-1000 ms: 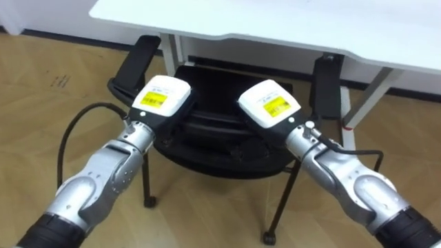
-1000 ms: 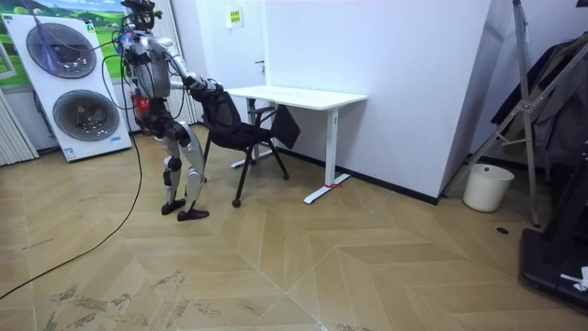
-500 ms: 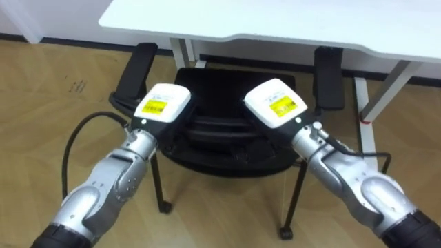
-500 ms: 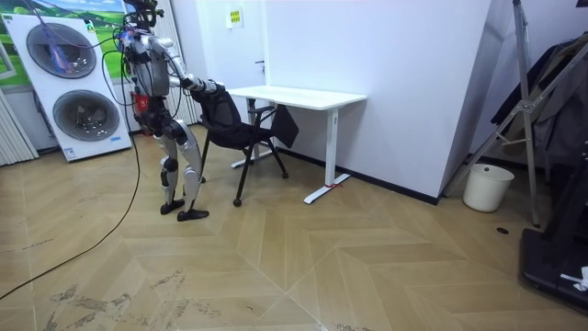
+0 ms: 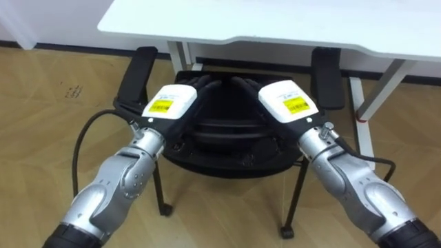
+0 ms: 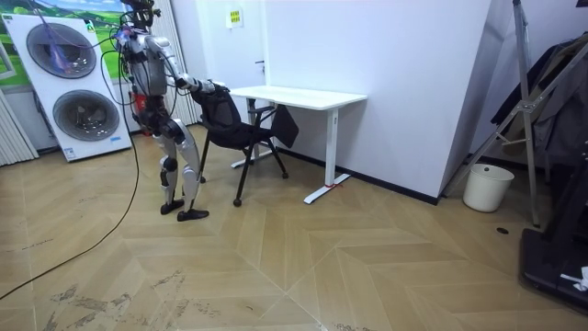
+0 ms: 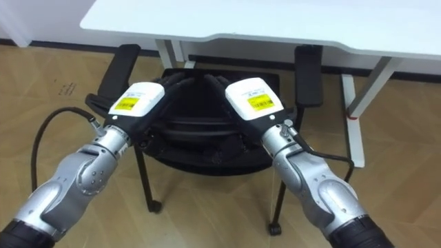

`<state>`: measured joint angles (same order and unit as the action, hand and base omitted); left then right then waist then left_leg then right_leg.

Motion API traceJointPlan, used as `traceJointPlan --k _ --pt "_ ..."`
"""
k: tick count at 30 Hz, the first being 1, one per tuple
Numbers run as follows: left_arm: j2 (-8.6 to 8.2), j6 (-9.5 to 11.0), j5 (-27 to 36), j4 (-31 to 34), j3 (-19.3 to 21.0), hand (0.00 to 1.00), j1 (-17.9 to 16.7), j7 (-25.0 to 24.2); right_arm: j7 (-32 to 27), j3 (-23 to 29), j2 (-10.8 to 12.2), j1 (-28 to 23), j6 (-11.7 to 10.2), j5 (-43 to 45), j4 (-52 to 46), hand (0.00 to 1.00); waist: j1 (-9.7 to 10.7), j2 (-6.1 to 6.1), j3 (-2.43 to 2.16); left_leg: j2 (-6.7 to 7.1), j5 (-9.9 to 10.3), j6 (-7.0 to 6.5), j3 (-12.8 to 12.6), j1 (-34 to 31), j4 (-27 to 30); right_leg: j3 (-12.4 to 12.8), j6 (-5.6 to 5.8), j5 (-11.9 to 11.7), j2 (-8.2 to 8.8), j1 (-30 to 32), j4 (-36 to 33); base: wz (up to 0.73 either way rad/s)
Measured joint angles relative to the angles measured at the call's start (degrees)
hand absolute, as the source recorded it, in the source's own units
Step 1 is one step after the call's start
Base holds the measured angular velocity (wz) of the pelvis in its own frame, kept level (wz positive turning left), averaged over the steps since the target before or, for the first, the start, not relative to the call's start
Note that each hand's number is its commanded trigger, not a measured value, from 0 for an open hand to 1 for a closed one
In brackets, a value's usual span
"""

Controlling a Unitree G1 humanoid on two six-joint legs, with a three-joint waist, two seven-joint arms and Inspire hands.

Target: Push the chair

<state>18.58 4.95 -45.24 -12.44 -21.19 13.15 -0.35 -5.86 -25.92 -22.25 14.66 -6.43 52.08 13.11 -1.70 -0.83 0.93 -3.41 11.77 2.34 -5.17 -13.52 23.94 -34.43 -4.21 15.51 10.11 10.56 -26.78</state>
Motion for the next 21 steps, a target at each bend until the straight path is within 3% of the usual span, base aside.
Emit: traceJointPlan --k 7,10,13,15,16,18,19,21 --pt "-0.87 0.54 -0.47 -0.19 -0.51 0.0 -1.84 5.07 -6.21 0.13 0.15 -0.66 -2.31 -1.16 3.38 0.0 0.07 -0.21 0.21 0.02 -0.7 -1.04 -1.62 2.36 -2.82 1.56 0.61 -2.5 -1.16 -1.45 3.62 -0.13" --pt "-0.12 3.05 -0.3 -1.79 -0.5 0.0 -1.79 7.8 -8.94 0.24 0.19 -0.37 -4.44 -4.52 5.54 0.0 -0.02 0.07 0.38 0.03 -0.67 -1.19 -2.96 3.24 -3.35 3.19 0.91 -3.14 -1.29 -1.44 3.99 -0.2" --pt "0.28 6.78 0.64 -5.7 -0.44 0.0 -0.08 11.38 -10.7 0.81 0.12 1.08 -7.42 -7.78 8.83 0.0 0.22 0.49 0.68 0.02 -0.69 -1.32 -3.23 3.28 -3.27 6.48 1.16 -3.66 -1.83 -0.96 3.98 -0.03" --pt "0.29 10.27 0.82 -11.97 -0.55 0.0 5.27 12.24 -11.65 0.89 0.04 5.75 -10.38 -9.28 15.52 0.0 0.33 0.9 1.29 0.05 -0.77 -2.17 -3.49 2.9 -2.77 10.3 1.17 -4.28 -2.83 -0.15 3.91 0.0" --pt "0.28 10.8 0.69 -13.7 -0.55 0.0 7.01 12.25 -11.66 1.05 0.04 7.28 -10.81 -9.28 17.36 0.0 0.13 0.87 1.38 -0.02 -0.68 -2.33 -3.58 2.49 -2.61 10.63 1.1 -4.62 -2.99 0.3 4.0 -0.12" --pt "0.58 12.84 -0.28 -19.86 -0.62 0.0 15.6 12.22 -11.66 2.81 -0.69 13.73 -11.87 -9.26 24.69 0.0 -0.46 0.61 1.66 -0.53 -0.91 -2.79 -4.03 -0.04 -1.06 10.8 0.71 -6.52 -3.44 2.27 4.31 -0.11" --pt "0.74 13.18 -0.11 -20.72 -0.62 0.0 17.73 12.23 -11.67 3.02 -1.26 15.1 -11.79 -9.27 26.04 0.0 -0.71 0.64 1.69 -0.69 -1.09 -3.08 -4.37 -0.37 -0.92 10.89 0.65 -6.95 -3.44 2.6 4.39 0.0" --pt "0.66 13.67 -0.1 -29.04 -1.7 0.0 27.01 12.3 -11.65 3.05 -3.07 22.26 -11.49 -8.89 31.84 0.0 -0.39 0.82 1.98 -0.7 -1.63 -3.74 -4.74 -1.15 -0.59 11.02 0.77 -8.41 -3.61 2.66 5.47 -0.03"
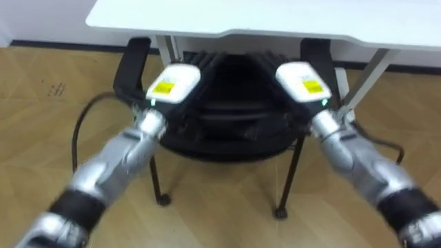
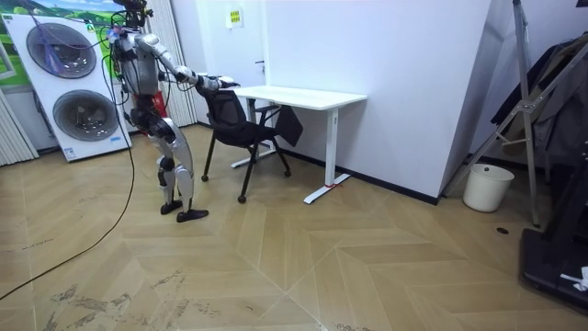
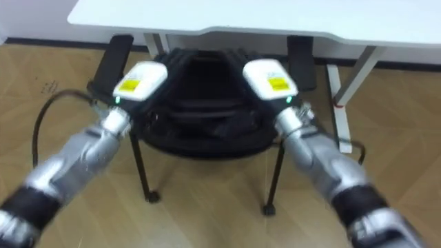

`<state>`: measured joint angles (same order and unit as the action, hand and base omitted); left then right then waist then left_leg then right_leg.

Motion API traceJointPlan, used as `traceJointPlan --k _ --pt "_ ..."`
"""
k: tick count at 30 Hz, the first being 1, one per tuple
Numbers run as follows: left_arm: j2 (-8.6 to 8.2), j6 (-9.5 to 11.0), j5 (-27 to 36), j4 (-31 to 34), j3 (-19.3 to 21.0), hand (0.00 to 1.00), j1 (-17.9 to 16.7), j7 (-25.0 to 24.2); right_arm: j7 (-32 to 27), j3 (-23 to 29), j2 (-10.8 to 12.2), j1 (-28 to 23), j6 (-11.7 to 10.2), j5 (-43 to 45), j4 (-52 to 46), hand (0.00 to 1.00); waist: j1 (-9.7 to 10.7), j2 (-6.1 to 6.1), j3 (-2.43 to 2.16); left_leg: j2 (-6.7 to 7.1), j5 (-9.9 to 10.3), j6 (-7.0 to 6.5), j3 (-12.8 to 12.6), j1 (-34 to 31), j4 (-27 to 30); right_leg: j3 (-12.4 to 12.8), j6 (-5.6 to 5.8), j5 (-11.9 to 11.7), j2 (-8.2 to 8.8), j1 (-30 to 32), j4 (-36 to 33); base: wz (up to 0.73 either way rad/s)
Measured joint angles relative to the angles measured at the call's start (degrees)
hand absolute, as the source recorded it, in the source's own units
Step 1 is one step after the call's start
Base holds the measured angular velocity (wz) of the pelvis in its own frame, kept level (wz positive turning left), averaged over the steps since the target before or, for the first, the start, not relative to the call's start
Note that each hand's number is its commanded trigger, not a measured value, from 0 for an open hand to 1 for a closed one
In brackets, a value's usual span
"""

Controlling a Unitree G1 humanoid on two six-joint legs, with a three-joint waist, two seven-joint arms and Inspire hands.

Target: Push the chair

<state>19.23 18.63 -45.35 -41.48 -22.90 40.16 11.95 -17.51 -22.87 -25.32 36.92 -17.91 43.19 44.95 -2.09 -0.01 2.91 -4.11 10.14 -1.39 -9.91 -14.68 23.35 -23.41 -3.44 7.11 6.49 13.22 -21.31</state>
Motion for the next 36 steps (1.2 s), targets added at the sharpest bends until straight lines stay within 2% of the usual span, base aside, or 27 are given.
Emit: traceJointPlan --k 1,2,3,4,5,6,7,9,10,12,13,14,15,17,18,22,24,25,27,28,30,31,32,33,34,35,36 --pt "0.64 -0.4 -0.1 -1.2 -0.01 0.0 2.83 0.02 -0.01 0.17 -1.34 2.66 0.26 -0.16 0.73 0.0 0.0 0.2 0.13 -0.23 -0.1 -0.16 -0.33 -0.68 0.27 0.63 0.05 -0.89 -0.48 0.37 0.88 -0.15" --pt "1.45 -0.32 -0.22 -0.79 -0.01 0.0 3.65 0.11 -0.17 0.93 -2.5 3.66 0.29 -0.31 0.25 0.0 0.02 0.21 0.13 -0.27 -0.14 -0.25 -0.42 -1.01 0.35 1.32 0.14 -1.43 -0.8 0.61 1.56 -0.23" --pt "3.47 -0.27 -0.44 2.39 0.07 0.0 5.37 1.18 -1.4 3.21 -5.79 5.1 0.51 -0.49 -1.36 0.0 -0.36 0.2 0.13 -0.3 -0.34 -0.58 -0.9 -1.27 0.15 1.71 0.25 -2.53 -1.35 0.76 2.74 -0.18" --pt "4.46 0.24 -0.47 3.69 0.07 0.0 7.09 2.28 -2.52 4.29 -7.78 6.21 0.58 -0.66 -1.47 0.0 -0.77 0.21 0.13 -0.27 -0.4 -0.68 -1.04 -1.26 0.02 1.99 0.35 -2.87 -1.5 0.77 3.12 -0.21" --pt "5.72 0.31 0.43 4.62 0.47 0.0 12.06 7.35 -4.6 5.48 -11.23 9.19 2.0 -2.71 -1.01 0.0 -1.33 0.35 0.19 -0.18 -0.52 -0.93 -1.52 -0.94 -0.39 3.38 0.65 -3.52 -1.72 0.6 3.96 -0.17" --pt "7.08 0.15 2.48 5.57 2.59 0.0 16.73 12.24 -6.61 7.43 -12.73 11.93 3.73 -6.17 -1.55 0.0 -0.93 0.52 0.21 0.04 -0.66 -1.17 -2.19 0.02 -1.21 4.81 1.1 -3.81 -1.77 0.09 4.56 -0.21" --pt "7.86 0.02 3.45 6.89 4.27 0.0 18.1 14.43 -7.33 8.93 -13.07 12.46 4.34 -7.51 -3.1 0.0 -0.75 0.67 0.12 0.23 -0.64 -1.23 -2.48 0.76 -1.8 5.26 1.26 -3.87 -1.64 -0.25 4.82 -0.3" --pt "13.58 -0.56 5.3 15.63 10.44 0.0 19.74 21.51 -10.18 14.71 -15.15 12.22 4.58 -10.41 -11.56 0.0 1.48 1.09 -0.02 1.12 -0.61 -1.28 -2.53 3.76 -4.06 6.25 1.99 -3.43 -1.76 -2.32 5.72 -0.2" --pt "15.11 -0.94 5.36 17.69 11.56 0.0 19.72 22.62 -10.64 15.98 -16.35 11.93 4.53 -10.84 -13.14 0.0 1.92 1.12 -0.08 1.17 -0.5 -1.28 -2.53 4.5 -4.43 6.27 2.11 -3.39 -1.84 -3.07 6.15 0.0" --pt "20.78 -2.0 7.45 25.32 13.89 0.0 18.08 26.03 -12.32 19.79 -23.44 9.94 5.24 -14.89 -18.9 0.0 2.5 1.51 -0.88 1.75 -0.51 -1.24 -2.94 7.52 -6.87 6.76 2.75 -2.9 -1.81 -4.95 7.12 -0.08" --pt "22.44 -2.18 8.03 26.52 14.25 0.0 17.39 26.83 -12.86 20.19 -25.26 9.85 5.56 -16.3 -19.87 0.0 2.5 1.45 -1.16 1.8 -0.51 -1.23 -3.23 8.14 -7.38 7.08 2.85 -2.84 -1.92 -5.37 7.5 -0.2" --pt "25.28 -2.68 8.8 28.48 15.43 0.0 16.7 27.6 -13.94 21.77 -28.42 9.52 6.0 -18.23 -21.76 0.0 2.32 1.47 -1.64 1.82 -0.5 -1.19 -3.73 9.29 -8.42 7.73 2.98 -2.76 -2.15 -5.99 7.97 -0.11" --pt "27.66 -3.72 8.54 29.85 16.71 0.0 16.66 28.1 -15.36 23.92 -30.29 9.51 6.15 -18.32 -22.75 0.0 3.2 1.59 -2.01 1.87 -0.48 -1.14 -3.45 10.07 -9.04 7.82 3.13 -2.67 -2.27 -7.05 8.69 0.0" --pt "30.0 -4.59 8.05 31.68 19.66 0.0 15.81 28.74 -17.3 28.22 -31.87 8.86 6.2 -17.89 -23.75 0.0 3.89 1.74 -2.34 1.84 -0.48 -1.12 -3.21 11.52 -9.77 8.52 3.35 -2.54 -2.43 -8.36 8.83 0.1" --pt "31.02 -4.98 7.47 33.09 22.53 0.0 13.87 29.09 -18.45 30.54 -33.0 8.32 6.13 -17.95 -23.9 0.0 3.93 1.64 -2.82 1.82 -0.48 -1.12 -3.21 12.19 -9.89 9.14 3.52 -2.43 -2.53 -8.9 8.84 0.0" --pt "32.98 -6.49 9.9 33.78 27.91 0.0 9.31 30.47 -20.88 35.7 -35.95 4.24 6.94 -20.22 -24.83 0.0 4.15 1.41 -3.51 1.76 -0.27 -0.77 -3.25 14.38 -11.32 9.32 4.02 -2.11 -2.81 -10.72 9.44 0.02" --pt "35.52 -7.38 9.82 34.62 34.87 0.0 3.04 32.01 -21.06 40.84 -36.57 -1.1 7.25 -22.78 -28.38 0.0 4.55 1.33 -3.62 1.83 -0.09 -0.47 -3.45 14.45 -11.84 10.38 4.05 -2.09 -3.12 -11.01 10.79 -0.05" --pt "36.04 -7.45 9.82 34.95 37.06 0.0 0.6 32.6 -21.13 42.44 -36.6 -2.67 7.21 -23.1 -29.15 0.0 4.74 1.23 -3.67 1.81 -0.09 -0.47 -3.46 14.44 -11.81 10.58 4.05 -2.09 -3.18 -11.05 10.78 -0.05" --pt "37.13 -7.98 10.73 36.03 45.37 0.0 -8.49 34.95 -22.23 49.43 -37.64 -8.99 7.23 -25.93 -31.41 0.0 5.31 0.94 -3.73 1.74 -0.01 -0.38 -3.48 14.49 -11.8 10.79 4.05 -2.09 -3.29 -11.1 10.82 0.0" --pt "37.55 -8.02 11.69 36.38 47.48 0.0 -11.17 35.56 -22.58 51.48 -37.97 -10.83 7.15 -26.63 -31.58 0.0 5.58 0.88 -3.7 1.75 0.02 -0.36 -3.45 14.49 -11.81 10.81 4.05 -2.09 -3.3 -11.14 10.89 0.0" --pt "37.67 -7.97 16.07 37.12 57.78 0.0 -25.26 37.79 -24.22 61.47 -37.61 -21.9 6.06 -32.92 -33.57 0.0 6.61 0.5 -3.48 1.79 0.11 -0.26 -3.36 15.06 -12.2 11.34 4.08 -2.07 -3.53 -12.15 11.83 -0.02" --pt "37.31 -7.97 17.91 37.08 60.27 0.0 -29.13 38.27 -24.41 63.81 -37.26 -24.82 5.93 -34.97 -33.95 0.0 6.62 0.38 -3.45 1.85 0.17 -0.2 -3.42 15.29 -12.48 11.8 4.13 -1.94 -3.6 -12.29 11.74 -0.12" --pt "35.65 -8.16 22.57 37.05 64.08 0.0 -36.16 38.61 -24.81 68.4 -35.76 -31.02 5.93 -39.93 -34.94 0.0 6.85 0.05 -3.41 1.86 0.47 -0.13 -3.56 15.9 -12.85 12.19 4.16 -1.52 -3.69 -12.76 11.74 -0.09" --pt "32.28 -8.18 27.91 37.56 67.26 0.0 -42.41 38.7 -24.84 73.48 -32.37 -37.71 6.09 -43.9 -36.68 0.0 7.13 -0.14 -3.6 1.88 0.69 -0.04 -3.56 16.41 -12.93 12.27 4.24 -0.91 -3.67 -13.17 11.58 -0.03" --pt "29.92 -8.23 29.71 38.03 69.01 0.0 -45.17 38.73 -24.86 76.01 -29.93 -40.92 6.2 -45.41 -37.89 0.0 7.32 -0.24 -3.73 1.89 0.84 0.0 -3.56 16.61 -12.93 12.3 4.25 -0.59 -3.67 -13.3 11.42 0.0" --pt "25.39 -8.18 33.46 38.1 71.37 0.0 -49.55 39.55 -25.37 79.52 -24.48 -46.15 6.07 -48.6 -39.6 0.0 7.22 -0.27 -3.63 1.93 1.05 0.13 -3.59 17.34 -13.1 12.42 4.27 0.12 -3.63 -13.53 10.64 -0.04" --pt "22.08 -8.05 38.82 38.07 71.95 0.0 -53.36 40.45 -26.01 81.3 -18.86 -51.39 6.02 -53.48 -41.2 0.0 7.11 -0.53 -3.76 1.88 1.29 0.34 -3.82 17.88 -13.02 12.6 4.23 0.64 -3.7 -13.59 10.06 -0.1"
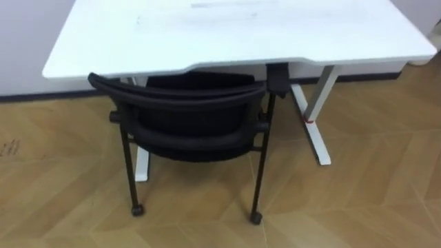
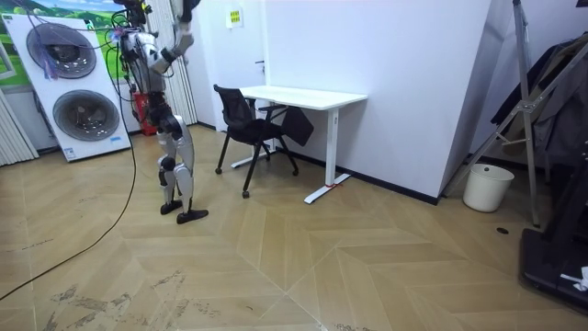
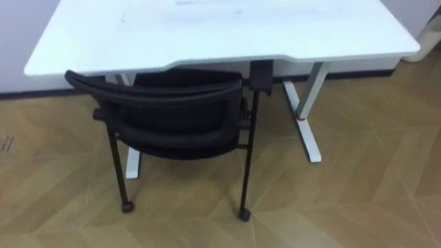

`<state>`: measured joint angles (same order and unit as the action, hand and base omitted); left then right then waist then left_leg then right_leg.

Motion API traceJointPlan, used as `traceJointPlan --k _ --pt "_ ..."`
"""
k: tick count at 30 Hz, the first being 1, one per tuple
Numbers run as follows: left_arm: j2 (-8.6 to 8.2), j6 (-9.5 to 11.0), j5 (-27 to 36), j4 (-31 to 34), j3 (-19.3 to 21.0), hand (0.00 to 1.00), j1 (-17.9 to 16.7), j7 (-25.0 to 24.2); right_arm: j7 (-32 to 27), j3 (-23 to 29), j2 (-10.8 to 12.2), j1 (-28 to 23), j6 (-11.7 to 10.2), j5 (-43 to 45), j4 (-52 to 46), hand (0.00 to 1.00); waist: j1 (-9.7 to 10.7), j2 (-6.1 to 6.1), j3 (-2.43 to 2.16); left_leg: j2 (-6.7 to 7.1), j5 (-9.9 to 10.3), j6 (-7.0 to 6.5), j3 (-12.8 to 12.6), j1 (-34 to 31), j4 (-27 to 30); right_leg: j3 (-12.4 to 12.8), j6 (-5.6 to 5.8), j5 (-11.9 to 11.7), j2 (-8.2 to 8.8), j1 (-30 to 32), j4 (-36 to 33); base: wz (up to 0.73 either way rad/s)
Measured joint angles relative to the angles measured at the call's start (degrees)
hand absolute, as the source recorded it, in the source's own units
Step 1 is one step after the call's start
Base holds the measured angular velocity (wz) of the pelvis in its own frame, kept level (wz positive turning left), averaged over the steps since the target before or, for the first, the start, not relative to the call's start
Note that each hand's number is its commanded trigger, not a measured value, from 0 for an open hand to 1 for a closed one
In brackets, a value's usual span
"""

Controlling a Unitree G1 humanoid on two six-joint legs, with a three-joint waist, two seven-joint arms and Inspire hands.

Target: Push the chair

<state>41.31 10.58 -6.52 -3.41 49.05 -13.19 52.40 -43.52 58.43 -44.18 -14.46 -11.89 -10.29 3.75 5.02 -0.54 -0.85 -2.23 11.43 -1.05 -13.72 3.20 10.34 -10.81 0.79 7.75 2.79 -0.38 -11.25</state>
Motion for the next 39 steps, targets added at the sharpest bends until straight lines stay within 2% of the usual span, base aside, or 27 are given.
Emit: traceJointPlan --k 1,2,3,4,5,6,7,8,9,10,12,13,15,16,18,19,21,23,24,25,26,27,30,33,37,39 --pt "-1.69 0.36 2.94 -0.02 0.08 0.0 -2.1 0.29 -0.03 0.14 2.86 -2.57 -0.08 -2.45 -0.78 0.0 -0.24 0.26 -0.06 0.0 0.1 0.13 -0.18 0.27 0.0 0.25 -0.05 0.24 -0.07 0.01 -0.3 -0.13" --pt "-5.48 1.13 8.83 -0.09 -0.27 0.0 -6.54 0.46 0.17 -0.75 9.14 -7.95 -0.66 -6.64 -1.39 0.0 -0.47 -0.03 -0.13 0.02 0.45 0.36 -0.32 0.53 -0.15 0.64 -0.12 0.5 -0.34 -0.2 -0.51 -0.16" --pt "-10.21 1.33 13.56 -0.45 -1.12 0.0 -9.8 0.19 1.22 -2.57 15.87 -12.63 -0.68 -10.27 -1.55 0.0 -0.75 0.03 -0.06 -0.07 0.62 0.49 -0.59 0.66 -0.2 0.93 -0.22 0.7 -0.49 -0.14 -0.59 -0.1" --pt "-12.93 1.48 14.75 -1.4 -1.68 0.0 -11.09 -0.09 1.97 -4.0 19.38 -14.66 -0.54 -11.56 -1.34 0.0 -0.73 -0.09 -0.04 -0.08 0.66 0.52 -0.58 0.7 -0.29 0.93 -0.22 0.84 -0.49 -0.09 -0.71 -0.07" --pt "-17.63 1.61 16.76 -4.88 -3.59 0.0 -13.06 -0.68 3.56 -7.13 25.52 -18.14 -0.54 -14.3 0.1 0.0 -0.91 -0.23 0.16 -0.11 0.69 0.55 -0.62 1.15 -0.62 1.33 -0.22 1.06 -0.56 -0.15 -0.99 -0.05" --pt "-21.43 1.72 20.38 -9.25 -6.17 0.0 -14.65 -1.91 5.37 -10.71 30.3 -20.29 -0.5 -17.11 3.51 0.0 -0.94 -0.66 0.09 -0.14 0.9 0.61 -0.5 1.56 -0.73 1.47 -0.22 1.5 -0.54 -0.34 -1.35 0.0" --pt "-22.99 1.73 21.55 -11.93 -7.51 0.0 -15.35 -2.78 6.31 -12.19 32.14 -20.72 -0.49 -18.17 6.45 0.0 -0.8 -0.84 0.08 -0.16 1.05 0.63 -0.2 1.72 -0.66 1.44 -0.2 1.76 -0.49 -0.55 -1.41 0.0" --pt "-25.37 1.75 23.33 -17.76 -10.46 0.0 -16.57 -4.89 7.98 -14.67 34.65 -20.65 0.13 -20.43 13.75 0.0 -0.48 -1.0 0.13 -0.26 1.33 0.66 0.01 2.12 -0.62 1.46 -0.18 2.18 -0.45 -0.79 -1.6 0.05" --pt "-26.95 1.74 24.47 -23.88 -13.31 0.0 -17.37 -7.49 9.45 -16.51 36.08 -20.05 1.36 -21.84 21.62 0.0 -0.42 -0.97 0.1 -0.18 1.6 0.69 0.25 2.46 -0.59 1.42 -0.19 2.78 -0.29 -0.81 -2.2 0.04" --pt "-27.75 1.74 24.92 -26.69 -14.4 0.0 -17.61 -8.8 10.35 -17.37 36.49 -19.66 1.73 -22.28 25.27 0.0 -0.14 -0.96 0.09 -0.08 1.7 0.67 0.56 2.53 -0.48 1.3 -0.15 3.09 -0.1 -0.8 -2.6 0.09" --pt "-29.86 1.72 25.13 -37.16 -19.96 0.0 -17.73 -13.72 14.32 -20.54 37.2 -18.18 2.02 -23.32 37.5 0.0 0.64 -1.06 0.14 0.05 1.89 0.65 1.31 2.61 -0.34 1.07 -0.03 3.22 0.2 -0.92 -2.52 0.07" --pt "-30.02 1.57 25.14 -39.46 -21.45 0.0 -17.64 -15.26 15.22 -21.36 37.2 -17.8 2.05 -23.32 39.6 0.0 0.77 -1.06 0.15 0.06 1.88 0.64 1.31 2.54 -0.37 1.08 -0.03 3.21 0.16 -1.08 -2.57 0.0" --pt "-30.28 0.66 25.57 -45.82 -26.06 0.0 -15.98 -21.72 19.27 -24.25 37.04 -16.24 2.02 -23.11 45.86 0.0 1.09 -1.03 0.18 0.11 1.87 0.62 1.36 2.52 -0.4 1.18 -0.04 3.2 0.05 -1.02 -2.53 0.0" --pt "-30.25 0.56 25.59 -47.78 -26.88 0.0 -14.88 -23.18 20.31 -25.16 36.88 -15.66 2.01 -23.04 47.62 0.0 0.9 -1.05 0.19 0.12 1.87 0.62 1.37 2.53 -0.42 1.15 -0.04 3.2 0.08 -1.04 -2.49 0.0" --pt "-30.39 -0.81 25.57 -52.84 -31.28 0.0 -12.5 -29.17 24.4 -29.76 36.78 -13.16 3.81 -21.41 52.67 0.0 0.85 -1.07 0.2 0.07 1.87 0.62 1.24 2.78 -0.54 1.3 -0.09 3.16 -0.22 -1.15 -2.42 -0.05" --pt "-30.41 -1.13 25.53 -53.78 -32.67 0.0 -12.11 -30.63 25.39 -31.25 36.82 -12.55 4.4 -21.23 53.4 0.0 0.73 -1.12 0.23 0.06 1.87 0.62 1.2 2.97 -0.61 1.39 -0.12 3.14 -0.25 -1.19 -2.44 -0.11" --pt "-30.98 -3.35 24.86 -58.04 -36.1 0.0 -10.0 -35.33 29.06 -36.56 36.87 -9.27 6.08 -21.13 56.78 0.0 0.79 -1.29 0.33 0.02 1.88 0.64 1.22 3.81 -0.85 1.57 -0.11 3.15 -0.43 -1.9 -2.29 -0.06" --pt "-31.89 -5.05 24.87 -59.75 -37.87 0.0 -8.28 -37.53 31.28 -39.52 36.89 -6.6 7.26 -21.18 59.13 0.0 0.79 -1.38 0.44 0.08 1.88 0.64 1.36 3.88 -1.06 1.42 -0.05 3.2 -0.43 -1.9 -2.22 0.02" --pt "-32.06 -6.2 24.67 -60.44 -39.73 0.0 -7.14 -39.04 32.33 -41.31 36.95 -5.17 8.29 -21.15 59.25 0.0 0.64 -1.41 0.52 0.12 1.88 0.64 1.35 3.66 -1.12 1.44 -0.01 3.24 -0.43 -1.67 -2.25 0.0" --pt "-32.09 -6.7 24.31 -60.7 -40.45 0.0 -6.63 -39.74 32.92 -42.11 37.01 -4.48 8.45 -21.12 59.25 0.0 0.47 -1.41 0.52 0.11 1.88 0.64 1.33 3.45 -1.12 1.45 -0.01 3.25 -0.44 -1.67 -2.26 0.0" --pt "-32.21 -7.69 23.83 -60.64 -41.34 0.0 -5.56 -40.95 34.11 -43.47 37.09 -2.8 8.89 -21.03 59.54 0.0 0.25 -1.34 0.84 0.13 1.87 0.64 1.33 3.33 -1.08 1.36 -0.02 3.24 -0.46 -1.62 -2.13 0.0" --pt "-32.28 -8.61 23.6 -60.65 -42.1 0.0 -3.99 -42.11 35.36 -44.45 37.07 -0.8 9.11 -20.61 60.96 0.0 0.24 -1.28 0.94 0.42 1.87 0.65 1.43 3.28 -1.02 1.36 -0.03 3.2 -0.58 -1.73 -1.57 0.03" --pt "-32.44 -9.46 23.86 -60.7 -44.88 0.0 -1.99 -44.96 38.29 -47.73 37.1 2.33 10.26 -20.66 62.61 0.0 -0.36 -1.25 0.95 0.38 1.87 0.68 1.5 3.23 -1.09 1.18 -0.01 3.17 -0.66 -1.84 -1.27 0.01" --pt "-33.08 -10.26 23.83 -60.67 -47.47 0.0 -0.75 -47.56 40.6 -50.61 37.27 3.26 11.08 -20.3 62.47 0.0 -0.55 -0.98 1.04 0.41 1.87 0.69 1.51 2.98 -1.0 1.21 0.02 3.19 -0.65 -1.63 -1.25 0.0" --pt "-33.2 -10.62 23.81 -60.7 -47.58 0.0 -0.64 -49.43 42.49 -51.02 37.31 3.23 11.82 -18.89 62.61 0.0 -0.6 -0.63 1.19 0.46 1.87 0.69 1.51 2.91 -0.99 1.22 0.07 3.23 -0.67 -2.0 -0.41 0.0" --pt "-33.22 -10.67 23.8 -60.72 -47.5 0.0 -0.63 -49.78 43.47 -51.02 37.39 3.15 12.04 -18.88 63.03 0.0 -0.55 -0.62 1.48 0.48 1.87 0.69 1.87 2.88 -0.97 1.11 0.07 3.23 -0.67 -2.06 -0.34 0.0"
